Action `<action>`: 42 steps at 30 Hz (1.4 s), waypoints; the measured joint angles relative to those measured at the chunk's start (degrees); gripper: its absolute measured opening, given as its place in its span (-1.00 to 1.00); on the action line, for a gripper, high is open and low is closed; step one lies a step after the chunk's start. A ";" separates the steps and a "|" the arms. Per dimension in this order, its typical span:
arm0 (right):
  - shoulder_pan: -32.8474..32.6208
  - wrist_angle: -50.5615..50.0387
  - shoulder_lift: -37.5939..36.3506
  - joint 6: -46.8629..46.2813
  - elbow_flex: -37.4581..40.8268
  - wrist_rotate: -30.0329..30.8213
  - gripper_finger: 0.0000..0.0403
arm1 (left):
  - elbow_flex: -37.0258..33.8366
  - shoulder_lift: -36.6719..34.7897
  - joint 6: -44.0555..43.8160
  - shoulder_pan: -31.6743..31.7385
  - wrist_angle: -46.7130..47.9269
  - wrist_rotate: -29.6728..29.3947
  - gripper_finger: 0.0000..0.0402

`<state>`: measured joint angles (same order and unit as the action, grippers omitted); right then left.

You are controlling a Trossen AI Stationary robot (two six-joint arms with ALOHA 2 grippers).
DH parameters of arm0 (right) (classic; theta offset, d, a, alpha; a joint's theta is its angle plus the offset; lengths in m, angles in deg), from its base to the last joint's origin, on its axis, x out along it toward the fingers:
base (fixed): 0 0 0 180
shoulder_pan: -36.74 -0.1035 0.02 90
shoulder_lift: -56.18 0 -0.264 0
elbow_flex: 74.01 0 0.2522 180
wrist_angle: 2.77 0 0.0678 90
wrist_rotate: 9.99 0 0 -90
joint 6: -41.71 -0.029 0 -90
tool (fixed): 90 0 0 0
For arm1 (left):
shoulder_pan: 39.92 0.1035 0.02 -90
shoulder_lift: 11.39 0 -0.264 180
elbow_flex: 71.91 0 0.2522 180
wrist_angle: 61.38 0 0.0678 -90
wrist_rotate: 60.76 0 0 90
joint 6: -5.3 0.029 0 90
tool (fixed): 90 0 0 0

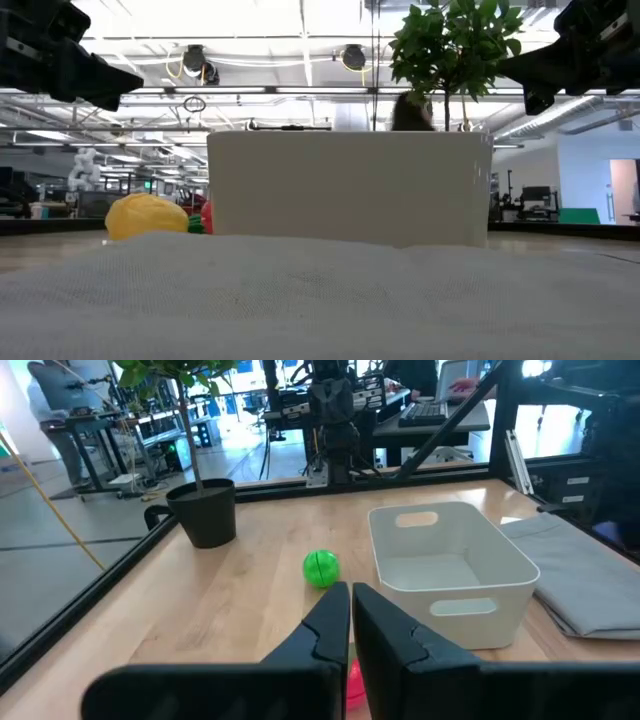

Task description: Pick and placing Produce into tupperware

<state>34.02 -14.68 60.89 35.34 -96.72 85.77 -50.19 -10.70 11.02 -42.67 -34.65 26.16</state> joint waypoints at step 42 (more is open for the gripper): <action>-0.01 0.02 0.01 -0.01 0.00 0.00 -1.00 | -0.02 0.02 6.71 0.00 0.02 0.00 -0.89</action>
<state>34.01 -14.67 60.90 35.33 -96.72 85.77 -50.20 -10.68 17.73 -42.67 -34.63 26.16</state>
